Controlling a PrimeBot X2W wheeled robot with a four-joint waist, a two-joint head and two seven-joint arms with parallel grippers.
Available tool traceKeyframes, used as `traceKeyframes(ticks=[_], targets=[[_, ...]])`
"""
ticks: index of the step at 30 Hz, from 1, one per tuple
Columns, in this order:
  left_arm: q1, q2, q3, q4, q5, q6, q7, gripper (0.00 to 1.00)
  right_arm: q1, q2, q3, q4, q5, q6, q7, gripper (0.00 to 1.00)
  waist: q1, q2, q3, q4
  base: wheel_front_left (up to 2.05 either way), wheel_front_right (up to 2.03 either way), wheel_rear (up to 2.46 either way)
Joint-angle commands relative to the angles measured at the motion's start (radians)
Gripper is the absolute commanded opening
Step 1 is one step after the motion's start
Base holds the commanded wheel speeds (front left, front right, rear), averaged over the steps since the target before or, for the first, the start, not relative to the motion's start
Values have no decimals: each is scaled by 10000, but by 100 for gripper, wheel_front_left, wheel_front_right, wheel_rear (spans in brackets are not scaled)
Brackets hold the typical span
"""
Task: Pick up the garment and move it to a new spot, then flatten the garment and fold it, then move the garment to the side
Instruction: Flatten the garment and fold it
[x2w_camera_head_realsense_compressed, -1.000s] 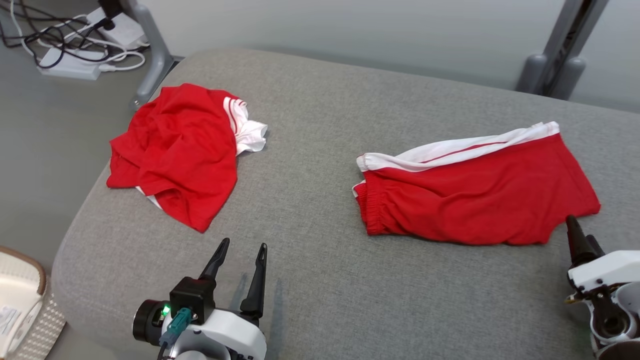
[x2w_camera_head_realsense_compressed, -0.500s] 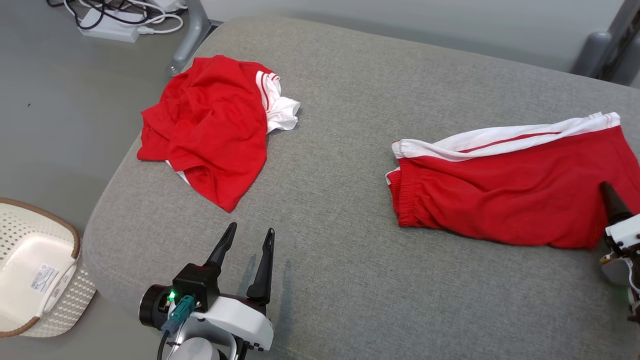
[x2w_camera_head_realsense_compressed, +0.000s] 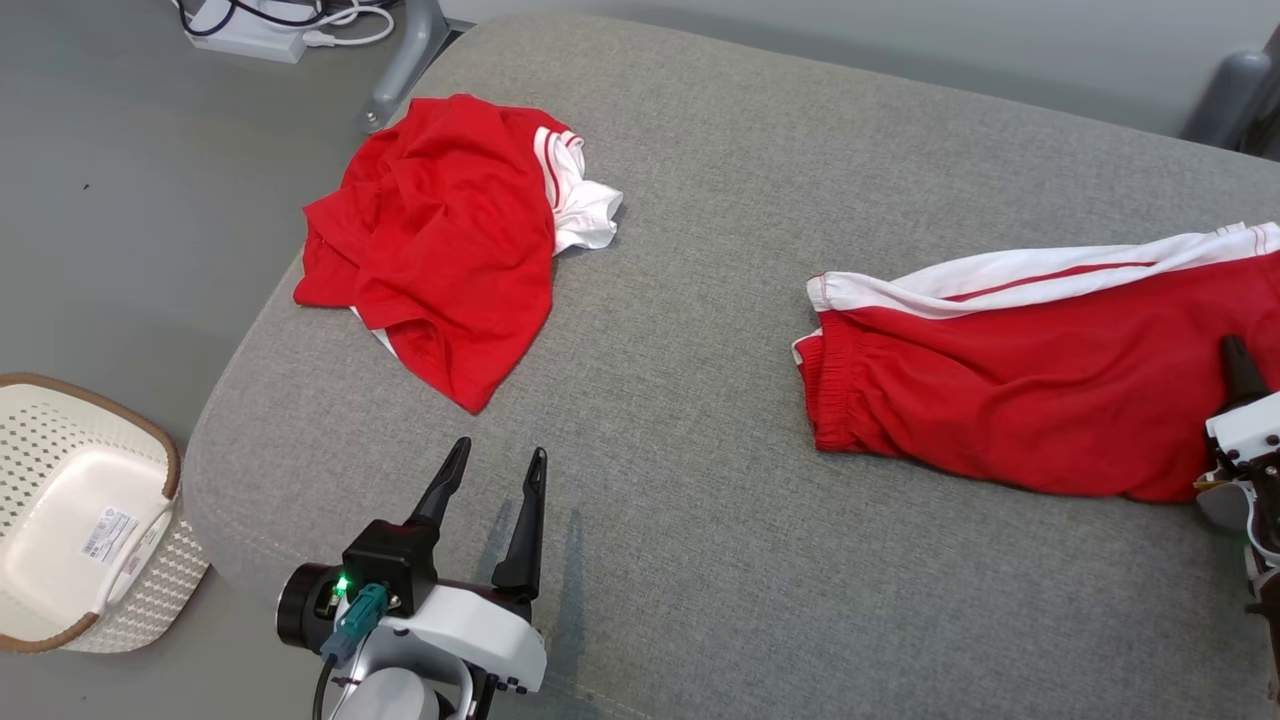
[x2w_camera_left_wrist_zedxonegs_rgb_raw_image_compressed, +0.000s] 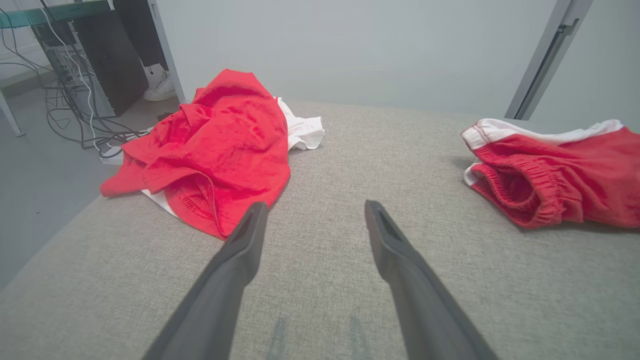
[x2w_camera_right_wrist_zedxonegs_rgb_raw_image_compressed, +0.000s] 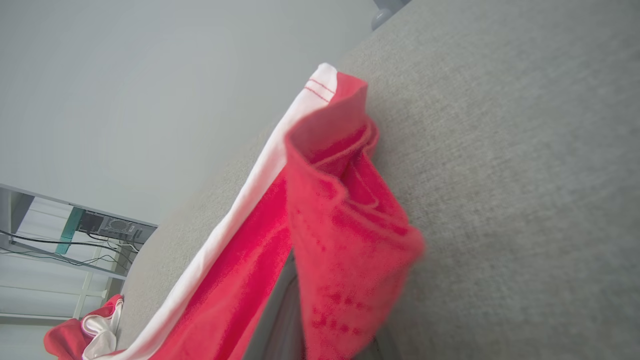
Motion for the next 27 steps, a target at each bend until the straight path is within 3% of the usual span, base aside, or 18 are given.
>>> traceKeyframes(ticks=[1,14,27], targets=[[-94,32,45,15,11,24,-20,100,472,242,42,176,153,-10,-56,0,0,0,-42,-62,0,0,0],[90,35,148,93,169,-12,-20,100,1601,258,266,-1060,1342,-20,-953,0,0,0,-716,-1029,0,0,0],[539,33,148,127,66,135,-20,100,3537,139,-276,-1900,1991,-7,-1177,0,0,0,-1615,-2027,0,0,0]])
